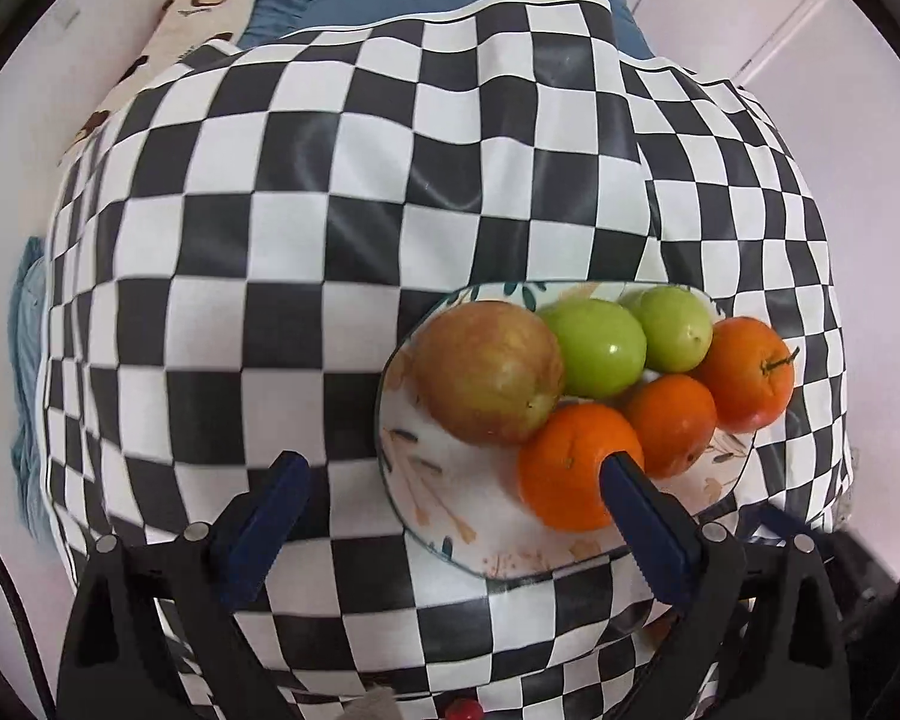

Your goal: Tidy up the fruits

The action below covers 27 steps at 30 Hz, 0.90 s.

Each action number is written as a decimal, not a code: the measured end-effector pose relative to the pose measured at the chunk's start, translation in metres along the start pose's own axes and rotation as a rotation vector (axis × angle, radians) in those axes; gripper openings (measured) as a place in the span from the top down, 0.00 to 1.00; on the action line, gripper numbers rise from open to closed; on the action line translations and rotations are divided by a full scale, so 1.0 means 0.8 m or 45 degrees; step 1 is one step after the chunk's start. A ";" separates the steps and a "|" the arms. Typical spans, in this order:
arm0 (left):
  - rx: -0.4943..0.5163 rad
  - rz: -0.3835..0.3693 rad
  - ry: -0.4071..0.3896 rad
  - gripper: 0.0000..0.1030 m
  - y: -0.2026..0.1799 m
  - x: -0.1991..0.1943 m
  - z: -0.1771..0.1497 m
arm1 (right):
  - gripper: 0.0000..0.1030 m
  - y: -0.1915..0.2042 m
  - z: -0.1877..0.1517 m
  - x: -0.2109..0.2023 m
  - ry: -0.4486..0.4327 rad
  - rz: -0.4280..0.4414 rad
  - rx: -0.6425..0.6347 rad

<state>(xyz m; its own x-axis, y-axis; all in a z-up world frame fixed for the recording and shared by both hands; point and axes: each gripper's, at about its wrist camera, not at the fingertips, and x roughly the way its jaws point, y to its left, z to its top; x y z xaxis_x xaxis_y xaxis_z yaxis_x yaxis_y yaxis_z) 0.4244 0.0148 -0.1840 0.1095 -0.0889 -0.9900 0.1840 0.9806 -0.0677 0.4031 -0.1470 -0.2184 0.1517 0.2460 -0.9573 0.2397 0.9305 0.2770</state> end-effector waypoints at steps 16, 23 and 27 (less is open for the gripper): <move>-0.080 0.050 -0.210 0.04 -0.010 -0.079 -0.101 | 0.04 -0.030 -0.036 -0.099 -0.256 -0.236 -0.158; -0.050 0.030 -0.329 0.04 -0.025 -0.140 -0.139 | 0.04 -0.033 -0.080 -0.154 -0.352 -0.201 -0.160; -0.033 0.015 -0.387 0.04 -0.039 -0.172 -0.157 | 0.04 -0.036 -0.106 -0.192 -0.419 -0.180 -0.160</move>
<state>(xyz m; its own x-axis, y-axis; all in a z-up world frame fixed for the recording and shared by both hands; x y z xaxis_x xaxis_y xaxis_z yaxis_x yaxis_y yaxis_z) 0.2807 0.0185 -0.0616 0.3996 -0.1222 -0.9085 0.1566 0.9856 -0.0636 0.2915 -0.1885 -0.0863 0.4305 0.0315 -0.9020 0.1637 0.9801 0.1123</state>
